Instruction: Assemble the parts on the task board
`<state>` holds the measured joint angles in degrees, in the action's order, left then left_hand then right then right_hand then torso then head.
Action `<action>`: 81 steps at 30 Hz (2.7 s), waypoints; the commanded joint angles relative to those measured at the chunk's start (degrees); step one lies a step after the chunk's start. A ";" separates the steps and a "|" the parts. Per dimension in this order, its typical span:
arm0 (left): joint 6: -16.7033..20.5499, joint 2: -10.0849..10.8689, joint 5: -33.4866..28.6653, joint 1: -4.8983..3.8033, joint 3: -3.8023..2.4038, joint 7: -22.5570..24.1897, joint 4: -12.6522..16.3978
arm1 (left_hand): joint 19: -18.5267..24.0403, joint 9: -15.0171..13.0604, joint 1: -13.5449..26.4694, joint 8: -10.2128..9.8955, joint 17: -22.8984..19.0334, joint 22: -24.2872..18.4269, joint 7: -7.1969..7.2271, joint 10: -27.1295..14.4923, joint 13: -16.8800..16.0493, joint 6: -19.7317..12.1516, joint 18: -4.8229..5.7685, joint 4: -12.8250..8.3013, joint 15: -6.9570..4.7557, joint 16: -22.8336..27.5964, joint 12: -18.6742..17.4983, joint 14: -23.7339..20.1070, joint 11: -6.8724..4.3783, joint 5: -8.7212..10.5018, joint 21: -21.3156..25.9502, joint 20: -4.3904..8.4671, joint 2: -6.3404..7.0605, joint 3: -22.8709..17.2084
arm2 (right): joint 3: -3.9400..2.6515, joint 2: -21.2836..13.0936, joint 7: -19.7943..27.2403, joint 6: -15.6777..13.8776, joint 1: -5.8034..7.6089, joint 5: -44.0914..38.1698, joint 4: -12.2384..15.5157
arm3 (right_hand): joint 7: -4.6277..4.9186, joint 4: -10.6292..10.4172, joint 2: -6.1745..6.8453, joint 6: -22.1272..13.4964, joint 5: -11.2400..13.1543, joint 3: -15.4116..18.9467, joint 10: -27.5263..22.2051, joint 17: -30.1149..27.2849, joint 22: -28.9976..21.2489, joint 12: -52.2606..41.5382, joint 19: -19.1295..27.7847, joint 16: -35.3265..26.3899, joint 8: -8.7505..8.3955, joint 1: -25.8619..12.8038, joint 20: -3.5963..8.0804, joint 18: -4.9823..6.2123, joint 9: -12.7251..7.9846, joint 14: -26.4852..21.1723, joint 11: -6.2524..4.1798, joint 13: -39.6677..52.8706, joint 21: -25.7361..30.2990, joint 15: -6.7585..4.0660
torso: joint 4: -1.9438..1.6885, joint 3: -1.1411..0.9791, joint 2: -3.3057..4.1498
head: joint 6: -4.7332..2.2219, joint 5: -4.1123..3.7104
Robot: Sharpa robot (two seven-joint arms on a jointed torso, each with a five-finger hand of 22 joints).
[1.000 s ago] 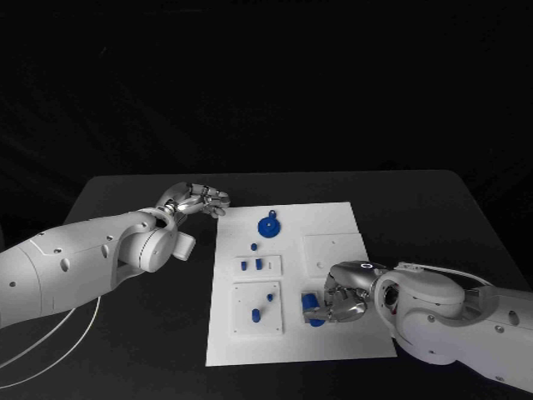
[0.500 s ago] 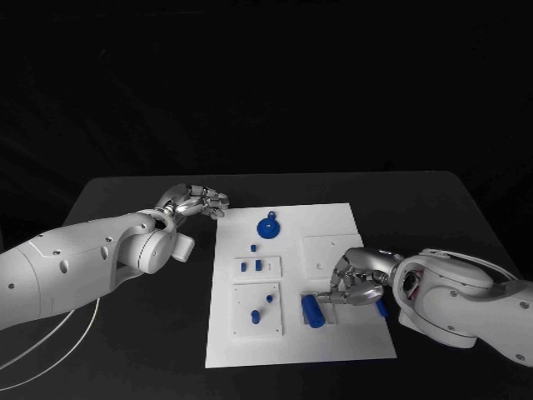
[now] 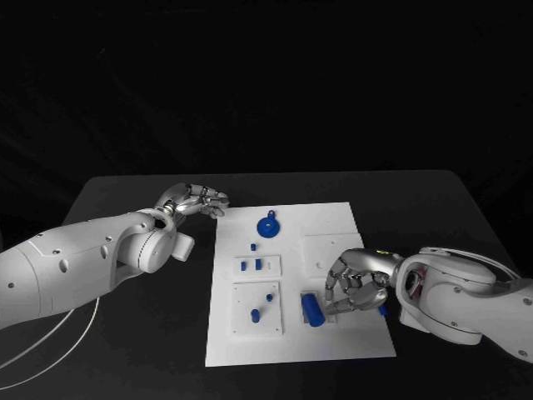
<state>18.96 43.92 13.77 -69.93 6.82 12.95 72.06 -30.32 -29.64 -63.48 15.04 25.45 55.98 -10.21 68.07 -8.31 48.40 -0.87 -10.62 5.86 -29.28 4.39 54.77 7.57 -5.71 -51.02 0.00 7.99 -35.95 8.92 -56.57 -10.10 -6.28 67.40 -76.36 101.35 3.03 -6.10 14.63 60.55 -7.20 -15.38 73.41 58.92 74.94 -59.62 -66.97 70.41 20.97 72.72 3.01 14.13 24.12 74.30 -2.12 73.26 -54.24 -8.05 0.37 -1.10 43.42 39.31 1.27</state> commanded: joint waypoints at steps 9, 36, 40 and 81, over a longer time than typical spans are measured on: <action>-0.06 0.01 0.21 -0.02 0.07 0.31 0.21 | 0.35 0.06 0.25 0.34 0.11 0.09 0.12 -0.33 0.09 -0.30 -1.13 0.25 -0.03 0.31 -0.08 0.49 -0.22 -0.25 0.20 -0.12 0.15 0.07 | 0.55 0.97 0.42 2.48 -0.71 -10.01 0.85 | 0.59 -1.12 -0.06 1.89 4.12 0.49 0.73 0.22 0.29 -0.94 -0.50 -0.34 1.30 -1.01 -0.97 0.87 0.54 0.25 -0.52 -0.36 0.44 -0.39 | -0.05 -0.02 -0.01 | 0.26 -0.03; -0.25 0.10 0.20 0.02 0.31 0.20 0.15 | 0.35 0.08 0.29 0.37 0.27 0.15 0.11 -0.33 0.11 -0.31 -1.12 0.33 -0.02 0.42 -0.08 0.53 -0.21 -0.27 0.21 -0.13 0.11 0.09 | 0.74 3.82 -3.16 -2.27 -2.25 -19.97 0.81 | -0.77 -8.74 -1.15 5.34 4.35 -3.57 4.36 0.43 0.59 -5.82 -1.75 -0.01 2.35 0.47 -0.44 0.87 0.96 0.87 -1.85 2.08 0.07 -0.93 | -0.03 0.00 0.00 | 0.52 0.00; -0.25 0.10 0.20 0.02 0.32 0.18 0.10 | 0.35 0.08 0.28 0.38 0.30 0.16 0.12 -0.34 0.11 -0.31 -1.12 0.33 -0.03 0.43 -0.08 0.53 -0.22 -0.28 0.21 -0.12 0.09 0.08 | 0.74 4.13 -3.51 -2.62 -2.32 -20.49 0.87 | -0.82 -10.13 -0.24 5.57 4.34 -6.58 4.72 0.42 0.72 -6.32 -1.88 0.06 2.45 1.25 -0.55 0.87 1.04 0.93 -1.88 2.45 -0.11 -0.83 | -0.01 0.03 -0.01 | 0.43 -0.26; -0.19 0.21 0.20 0.04 0.34 0.15 0.09 | 0.36 0.12 0.21 0.42 0.55 0.25 0.11 -0.35 0.13 -0.34 -1.11 0.31 -0.02 0.63 -0.08 0.56 -0.21 -0.35 0.24 -0.13 0.10 0.08 | 0.82 5.80 -5.18 -1.31 -3.20 -24.84 -0.12 | -0.65 -7.19 1.69 5.42 4.26 -9.25 4.68 0.35 0.93 -6.20 -1.47 0.08 2.32 1.68 -0.88 0.87 1.05 0.91 -1.72 2.64 -0.45 -0.49 | -0.01 -0.01 0.00 | 0.78 0.02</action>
<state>18.93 44.17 13.79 -69.86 7.20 12.74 72.06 -30.32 -29.62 -63.48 15.27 25.90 56.15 -10.21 68.07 -8.24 48.40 -0.87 -10.62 5.86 -28.84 4.39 54.77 7.57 -5.71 -51.02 0.00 7.99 -35.95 9.70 -50.76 -14.94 -7.49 64.29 -100.02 101.21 1.95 -13.50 15.92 65.87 -3.07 -24.69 77.91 59.24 74.95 -66.11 -68.47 70.43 23.07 74.74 2.46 14.46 25.16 75.11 -3.99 74.95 -54.47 -8.66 0.36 -1.10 43.41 40.11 1.29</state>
